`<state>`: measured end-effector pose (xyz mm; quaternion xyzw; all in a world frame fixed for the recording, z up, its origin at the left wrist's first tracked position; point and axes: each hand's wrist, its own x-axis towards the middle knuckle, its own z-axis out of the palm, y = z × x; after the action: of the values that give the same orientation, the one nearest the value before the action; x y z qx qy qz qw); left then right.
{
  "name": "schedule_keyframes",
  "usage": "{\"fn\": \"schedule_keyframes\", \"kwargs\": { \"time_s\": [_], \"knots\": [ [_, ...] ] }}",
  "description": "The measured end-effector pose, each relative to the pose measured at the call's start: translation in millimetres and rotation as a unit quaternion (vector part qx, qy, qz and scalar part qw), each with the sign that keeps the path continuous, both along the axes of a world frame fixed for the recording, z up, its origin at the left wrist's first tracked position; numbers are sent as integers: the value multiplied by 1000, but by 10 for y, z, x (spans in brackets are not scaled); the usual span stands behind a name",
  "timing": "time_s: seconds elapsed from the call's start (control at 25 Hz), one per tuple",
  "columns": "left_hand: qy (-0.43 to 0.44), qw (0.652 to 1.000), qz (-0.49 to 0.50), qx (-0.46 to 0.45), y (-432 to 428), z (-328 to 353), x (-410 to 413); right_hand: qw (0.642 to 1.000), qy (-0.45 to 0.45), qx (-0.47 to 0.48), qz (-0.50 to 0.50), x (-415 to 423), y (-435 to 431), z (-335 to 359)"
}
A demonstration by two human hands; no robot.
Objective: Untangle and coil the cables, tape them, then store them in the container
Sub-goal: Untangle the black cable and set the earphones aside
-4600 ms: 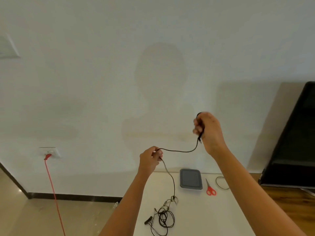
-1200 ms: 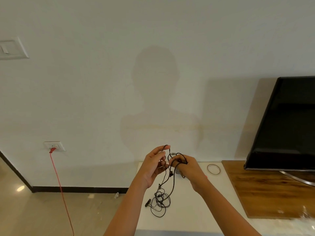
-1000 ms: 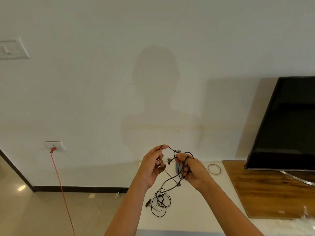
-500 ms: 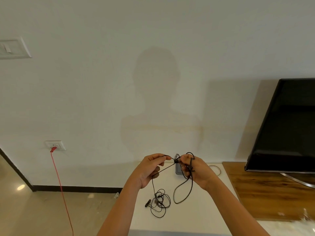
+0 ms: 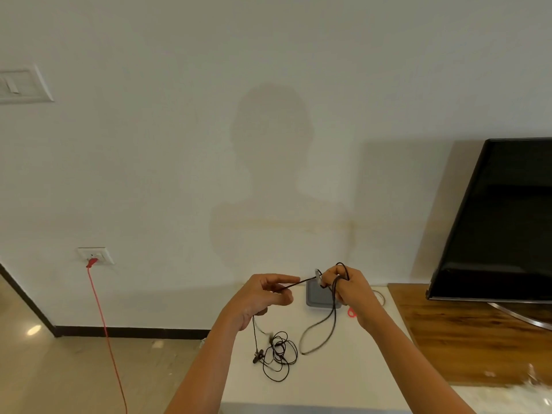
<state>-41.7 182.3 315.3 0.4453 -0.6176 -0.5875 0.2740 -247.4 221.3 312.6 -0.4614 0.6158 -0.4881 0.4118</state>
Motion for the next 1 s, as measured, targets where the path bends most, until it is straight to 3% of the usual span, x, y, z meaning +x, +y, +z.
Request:
{"fn": "schedule_keyframes", "kwargs": {
  "time_s": [0.2, 0.44, 0.52, 0.64, 0.72, 0.88, 1.0],
  "knots": [
    [-108, 993, 2, -51, -43, -92, 117, 999, 32, -15, 25, -146, -62, -19],
    [-171, 980, 14, -102, -42, -659, 650, 974, -190, -14, -122, -736, -189, 334],
    [-191, 977, 10, -99, -49, -884, 799, 943, -289, 2, -165, -944, -267, 508],
    [-184, 980, 38, -58, -33, -1095, 836, 853, -486, -4, -192, -1139, -391, 758],
    [-162, 985, 59, -21, -12, -1152, 753, 831, -522, -23, -193, -1170, -468, 898],
    [-182, 982, 52, 18, 3, -1329, 550, 875, -471, -9, -111, -911, -567, 1073],
    [-199, 980, 18, 24, 36, -1474, 389, 932, -360, 32, 15, -591, -595, 1085]
  ]
}}
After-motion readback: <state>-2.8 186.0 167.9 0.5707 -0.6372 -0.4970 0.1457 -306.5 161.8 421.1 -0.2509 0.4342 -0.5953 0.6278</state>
